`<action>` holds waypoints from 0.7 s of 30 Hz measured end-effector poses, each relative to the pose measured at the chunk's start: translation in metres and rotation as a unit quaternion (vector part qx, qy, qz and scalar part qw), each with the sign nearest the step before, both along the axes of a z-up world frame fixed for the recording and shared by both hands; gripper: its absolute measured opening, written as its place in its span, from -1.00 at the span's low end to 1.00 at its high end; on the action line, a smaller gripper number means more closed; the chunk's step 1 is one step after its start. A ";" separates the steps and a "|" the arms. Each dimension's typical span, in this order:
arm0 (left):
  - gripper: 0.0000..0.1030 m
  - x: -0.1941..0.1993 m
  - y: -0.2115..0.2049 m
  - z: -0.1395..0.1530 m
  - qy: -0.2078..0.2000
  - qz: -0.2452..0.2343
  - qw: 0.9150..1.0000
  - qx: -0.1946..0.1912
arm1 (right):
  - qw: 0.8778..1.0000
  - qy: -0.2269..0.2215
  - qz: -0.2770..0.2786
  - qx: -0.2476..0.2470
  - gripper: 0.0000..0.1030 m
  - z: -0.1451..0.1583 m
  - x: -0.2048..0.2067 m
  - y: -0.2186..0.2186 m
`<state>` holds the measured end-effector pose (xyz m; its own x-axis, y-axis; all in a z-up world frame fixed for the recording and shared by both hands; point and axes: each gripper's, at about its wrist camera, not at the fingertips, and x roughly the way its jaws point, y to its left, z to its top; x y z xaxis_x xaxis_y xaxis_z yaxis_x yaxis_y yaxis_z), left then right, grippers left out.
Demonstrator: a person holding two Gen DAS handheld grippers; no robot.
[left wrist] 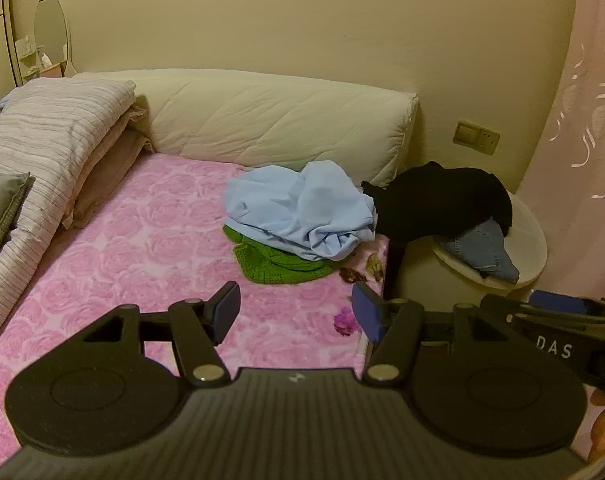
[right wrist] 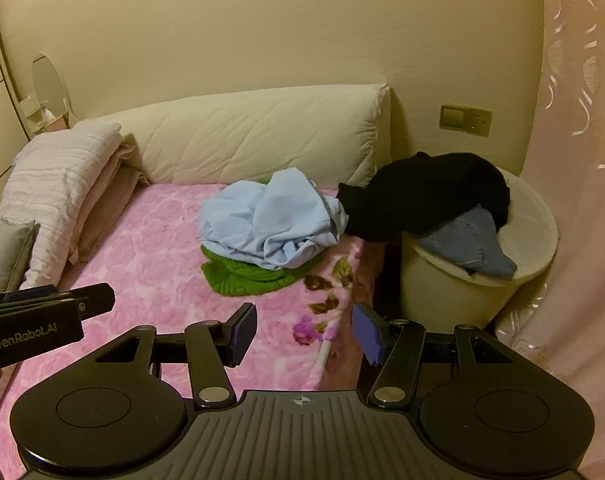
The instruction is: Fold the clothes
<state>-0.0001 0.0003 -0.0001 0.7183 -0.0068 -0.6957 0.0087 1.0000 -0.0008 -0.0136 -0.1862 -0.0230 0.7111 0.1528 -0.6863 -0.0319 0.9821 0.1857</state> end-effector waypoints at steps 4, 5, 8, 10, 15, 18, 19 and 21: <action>0.14 -0.001 0.000 -0.002 0.005 0.003 1.000 0.005 | 1.000 0.002 0.000 -0.002 0.11 0.001 -0.002 0.001; 0.15 -0.001 0.001 -0.003 0.008 0.003 1.000 0.005 | 1.000 0.002 0.000 -0.002 0.11 0.001 -0.002 0.001; 0.19 -0.002 0.007 -0.005 0.014 0.002 1.000 -0.004 | 1.000 0.004 0.000 -0.003 0.11 0.002 -0.003 0.002; 0.19 -0.006 0.012 -0.005 0.012 0.002 1.000 -0.012 | 1.000 0.005 0.000 -0.006 0.11 0.003 -0.003 0.005; 0.22 -0.014 0.026 -0.009 0.015 0.002 1.000 -0.020 | 1.000 0.009 -0.003 -0.017 0.11 0.004 -0.002 0.015; 0.22 -0.014 0.031 -0.012 0.019 0.002 1.000 -0.022 | 1.000 0.007 -0.002 -0.018 0.11 0.002 -0.002 0.018; 0.23 -0.014 0.033 -0.012 0.020 0.003 1.000 -0.021 | 1.000 0.008 -0.002 -0.018 0.11 0.002 -0.001 0.019; 0.27 -0.013 0.036 -0.013 0.021 0.006 1.000 -0.021 | 1.000 0.008 -0.001 -0.019 0.11 0.003 0.000 0.020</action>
